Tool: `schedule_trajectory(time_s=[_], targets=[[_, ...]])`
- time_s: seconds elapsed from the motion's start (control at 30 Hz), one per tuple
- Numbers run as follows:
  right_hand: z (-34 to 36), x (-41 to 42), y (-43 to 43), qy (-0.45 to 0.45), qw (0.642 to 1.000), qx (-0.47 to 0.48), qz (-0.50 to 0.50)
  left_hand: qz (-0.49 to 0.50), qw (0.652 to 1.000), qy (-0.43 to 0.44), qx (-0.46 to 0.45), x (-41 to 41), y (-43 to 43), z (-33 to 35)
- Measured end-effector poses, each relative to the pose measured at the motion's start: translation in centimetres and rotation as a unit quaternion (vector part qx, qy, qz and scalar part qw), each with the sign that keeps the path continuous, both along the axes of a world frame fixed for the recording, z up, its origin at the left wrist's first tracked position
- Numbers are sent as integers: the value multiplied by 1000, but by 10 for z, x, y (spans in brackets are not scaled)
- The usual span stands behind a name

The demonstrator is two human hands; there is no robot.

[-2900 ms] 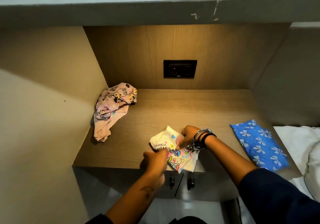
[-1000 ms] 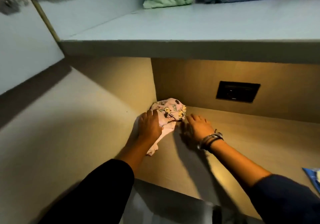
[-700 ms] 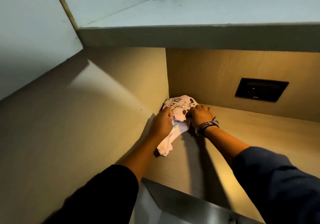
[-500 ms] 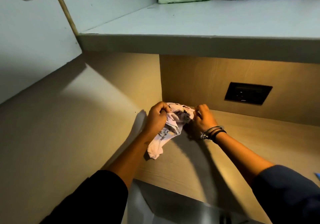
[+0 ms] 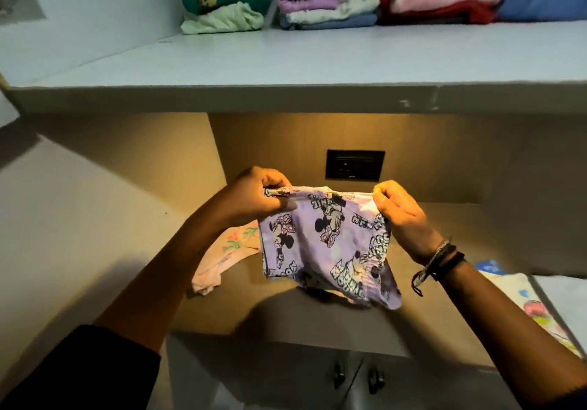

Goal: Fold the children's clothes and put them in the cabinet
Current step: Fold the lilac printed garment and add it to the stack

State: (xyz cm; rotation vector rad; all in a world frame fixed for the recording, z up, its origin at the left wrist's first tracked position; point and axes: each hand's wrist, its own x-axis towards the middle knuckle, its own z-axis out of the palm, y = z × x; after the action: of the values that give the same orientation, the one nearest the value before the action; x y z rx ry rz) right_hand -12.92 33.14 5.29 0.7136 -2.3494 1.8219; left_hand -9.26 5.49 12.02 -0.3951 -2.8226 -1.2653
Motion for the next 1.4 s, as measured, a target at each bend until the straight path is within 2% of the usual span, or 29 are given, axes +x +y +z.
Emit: schedule_trajectory(time_s=[0.1, 0.3, 0.4, 0.47, 0.57, 0.67, 0.77, 0.87, 0.97, 1.07, 1.23, 1.3, 1.4], targets=[[1, 8, 25, 23, 999, 24, -18, -14, 998, -17, 60, 5, 15, -6], [-4, 17, 57, -79, 993, -88, 8, 7, 983, -46, 180, 11, 44, -30], [-6, 20, 66, -110, 988, -105, 25, 3, 978, -39, 206, 15, 52, -32], [-13, 28, 66, -137, 986, -67, 61, -13, 979, -30, 202, 17, 57, -29], [-35, 43, 52, -137, 984, 39, 104, -41, 979, -34, 198, 20, 64, -22], [-47, 50, 37, -92, 987, 102, 78, -45, 984, -40, 168, 21, 61, -15], [-45, 46, 38, -60, 996, 61, 23, -30, 989, -37, 138, 23, 43, -12], [-33, 37, 42, -73, 997, 7, 10, -12, 995, -42, 86, 20, 18, -9], [-15, 11, 38, -75, 997, 31, -6, -3, 999, -37, -22, 1, 5, -7], [5, -28, 25, -40, 996, 51, -54, 43, 996, 21, -71, -29, 6, -4], [33, -52, 30, 30, 993, 7, -112, 123, 983, 129, -47, -36, 28, 2], [26, -40, 45, 22, 996, 17, -87, 97, 986, 128, -37, -18, 34, -10], [-18, -3, 71, -34, 997, 67, -26, 18, 996, 72, -40, 23, 38, -49]])
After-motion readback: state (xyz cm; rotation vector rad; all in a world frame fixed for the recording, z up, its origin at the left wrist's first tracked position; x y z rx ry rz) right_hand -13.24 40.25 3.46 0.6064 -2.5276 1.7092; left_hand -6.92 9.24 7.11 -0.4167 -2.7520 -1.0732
